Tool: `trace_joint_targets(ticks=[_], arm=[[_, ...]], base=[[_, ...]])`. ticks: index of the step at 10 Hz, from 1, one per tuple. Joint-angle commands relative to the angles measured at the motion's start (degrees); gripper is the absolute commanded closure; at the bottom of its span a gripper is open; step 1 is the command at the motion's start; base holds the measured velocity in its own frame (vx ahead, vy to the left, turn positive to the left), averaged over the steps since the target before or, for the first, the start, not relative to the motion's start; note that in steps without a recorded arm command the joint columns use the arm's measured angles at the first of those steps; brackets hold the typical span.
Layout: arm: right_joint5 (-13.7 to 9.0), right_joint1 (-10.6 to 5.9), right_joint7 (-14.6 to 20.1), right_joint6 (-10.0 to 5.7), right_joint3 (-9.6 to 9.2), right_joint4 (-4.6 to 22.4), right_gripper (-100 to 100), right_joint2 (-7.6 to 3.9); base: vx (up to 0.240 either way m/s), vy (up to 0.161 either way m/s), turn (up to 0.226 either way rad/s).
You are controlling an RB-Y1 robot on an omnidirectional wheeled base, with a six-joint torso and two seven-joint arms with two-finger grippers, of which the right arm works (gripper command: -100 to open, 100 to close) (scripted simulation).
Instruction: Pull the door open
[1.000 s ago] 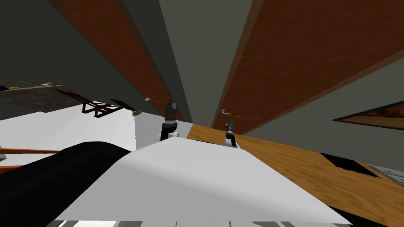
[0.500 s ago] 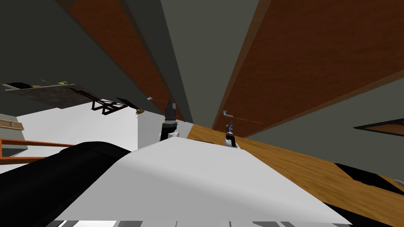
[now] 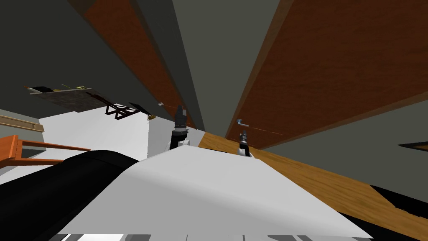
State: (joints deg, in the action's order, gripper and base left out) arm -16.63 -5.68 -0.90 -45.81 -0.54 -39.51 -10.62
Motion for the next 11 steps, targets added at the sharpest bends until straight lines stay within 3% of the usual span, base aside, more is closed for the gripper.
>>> trace_joint_targets(ticks=[1, 3, 4, 6, 7, 8, 10, 11], arm=[[-0.19, -0.69, 0.2, -0.52, -0.03, 1.85, -100, -0.15], [-0.47, -1.55, 0.38, -1.07, -0.06, 4.25, -100, -0.34], [-0.36, -1.3, 0.29, -0.98, -0.05, 3.59, -100, -0.21], [-0.86, -0.42, 1.88, -1.93, 0.53, 4.42, -100, -1.89], [-0.86, -0.42, 1.88, -1.93, 0.53, 4.42, -100, -1.89], [-1.24, 0.33, 3.13, -2.61, 1.0, 4.95, -100, -3.22], [-1.37, 0.6, 3.58, -2.86, 1.17, 5.14, -100, -3.7], [-1.78, 1.4, 4.9, -3.58, 1.66, 5.71, -100, -5.1]], base=[[0.053, -0.024, 0.054], [0.048, -0.026, 0.069], [0.024, -0.015, 0.019], [0.16, 0.033, 0.128], [0.162, 0.033, 0.036], [0.16, 0.014, 0.131], [0.121, 0.016, 0.079], [0.142, 0.002, 0.137]])
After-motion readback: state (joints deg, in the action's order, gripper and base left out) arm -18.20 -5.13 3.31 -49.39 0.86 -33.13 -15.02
